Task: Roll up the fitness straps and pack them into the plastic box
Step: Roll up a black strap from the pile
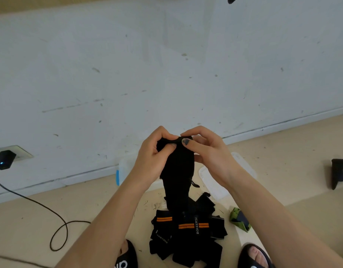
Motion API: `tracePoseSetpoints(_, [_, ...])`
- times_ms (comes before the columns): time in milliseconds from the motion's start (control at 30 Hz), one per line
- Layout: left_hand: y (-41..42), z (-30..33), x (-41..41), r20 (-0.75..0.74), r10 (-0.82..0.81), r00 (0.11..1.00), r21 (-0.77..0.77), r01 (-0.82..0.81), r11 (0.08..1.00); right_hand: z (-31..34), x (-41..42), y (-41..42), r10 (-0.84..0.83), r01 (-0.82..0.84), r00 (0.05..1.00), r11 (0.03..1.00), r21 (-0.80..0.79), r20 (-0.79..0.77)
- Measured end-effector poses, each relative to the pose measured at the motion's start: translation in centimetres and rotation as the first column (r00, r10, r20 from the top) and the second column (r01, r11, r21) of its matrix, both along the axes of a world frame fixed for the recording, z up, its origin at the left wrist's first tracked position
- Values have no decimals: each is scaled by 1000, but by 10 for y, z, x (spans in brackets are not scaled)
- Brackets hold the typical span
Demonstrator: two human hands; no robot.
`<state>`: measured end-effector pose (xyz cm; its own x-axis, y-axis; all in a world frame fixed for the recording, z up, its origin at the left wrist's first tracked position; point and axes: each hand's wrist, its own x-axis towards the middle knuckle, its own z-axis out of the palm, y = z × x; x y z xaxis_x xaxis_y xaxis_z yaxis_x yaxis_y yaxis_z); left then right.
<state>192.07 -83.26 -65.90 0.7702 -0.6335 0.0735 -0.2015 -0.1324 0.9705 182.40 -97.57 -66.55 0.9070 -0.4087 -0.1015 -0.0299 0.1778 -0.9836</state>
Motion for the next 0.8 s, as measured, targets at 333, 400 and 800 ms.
tracePoseSetpoints(333, [6, 1, 5, -160, -46, 986, 59, 57, 997, -3, -3, -6, -32, 34, 999, 996, -77, 28])
tracePoseSetpoints(400, [7, 1, 5, -121, -65, 991, 83, 75, 994, -3, -4, -6, -25, 27, 999, 995, -92, 19])
tracePoseSetpoints(800, [10, 2, 6, 47, -119, 992, 90, 115, 989, -1, -6, -9, 60, -60, 998, 986, -153, -8])
